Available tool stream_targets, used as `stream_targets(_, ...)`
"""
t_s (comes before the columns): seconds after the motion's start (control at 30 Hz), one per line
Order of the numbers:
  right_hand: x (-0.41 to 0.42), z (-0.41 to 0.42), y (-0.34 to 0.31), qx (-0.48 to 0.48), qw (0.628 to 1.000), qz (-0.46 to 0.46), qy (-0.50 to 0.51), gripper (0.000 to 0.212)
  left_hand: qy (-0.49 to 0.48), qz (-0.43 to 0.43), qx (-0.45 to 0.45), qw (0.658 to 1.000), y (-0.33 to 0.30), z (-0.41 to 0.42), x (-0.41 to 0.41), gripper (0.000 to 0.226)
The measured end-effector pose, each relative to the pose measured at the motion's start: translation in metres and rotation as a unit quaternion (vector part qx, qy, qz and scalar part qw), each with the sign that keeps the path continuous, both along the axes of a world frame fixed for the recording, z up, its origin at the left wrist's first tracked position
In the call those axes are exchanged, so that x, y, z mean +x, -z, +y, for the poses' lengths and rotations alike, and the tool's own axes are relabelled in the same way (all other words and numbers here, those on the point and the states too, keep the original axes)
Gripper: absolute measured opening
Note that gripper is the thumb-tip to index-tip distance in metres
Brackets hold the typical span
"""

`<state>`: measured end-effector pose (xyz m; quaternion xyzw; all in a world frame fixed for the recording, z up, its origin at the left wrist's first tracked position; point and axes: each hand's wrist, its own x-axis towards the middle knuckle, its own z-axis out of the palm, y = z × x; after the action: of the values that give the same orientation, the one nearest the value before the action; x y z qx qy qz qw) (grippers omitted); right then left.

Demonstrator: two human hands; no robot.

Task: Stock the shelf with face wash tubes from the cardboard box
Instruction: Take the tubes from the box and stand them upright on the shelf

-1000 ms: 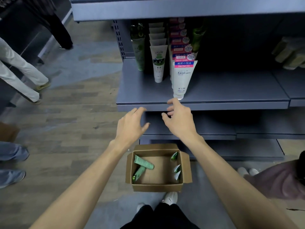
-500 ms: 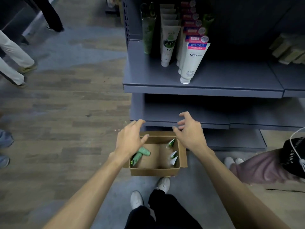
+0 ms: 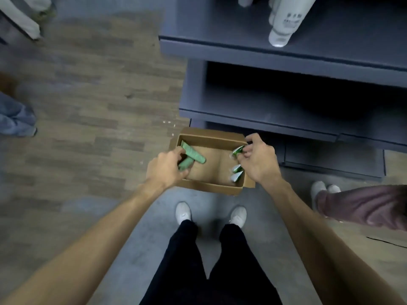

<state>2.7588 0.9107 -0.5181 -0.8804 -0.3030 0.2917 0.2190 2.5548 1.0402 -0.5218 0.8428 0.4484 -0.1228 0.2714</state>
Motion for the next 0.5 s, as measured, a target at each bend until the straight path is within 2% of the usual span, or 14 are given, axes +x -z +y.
stream_targets(0.1, 0.011, 0.003, 0.056, -0.011, 0.999, 0.016, -0.045, 0.038, 0.003, 0.035, -0.008, 0.999, 0.054, -0.009, 0.007, 0.053)
stream_targets(0.3, 0.023, 0.000, 0.160, -0.013, 0.995, 0.048, -0.082, 0.037, -0.068, 0.000, -0.069, 0.995, 0.160, -0.017, 0.029, 0.050)
stream_targets(0.5, 0.042, -0.007, 0.222, -0.048, 0.996, 0.029, -0.074, 0.035, -0.068, -0.005, -0.091, 0.994, 0.232, -0.026, 0.037, 0.049)
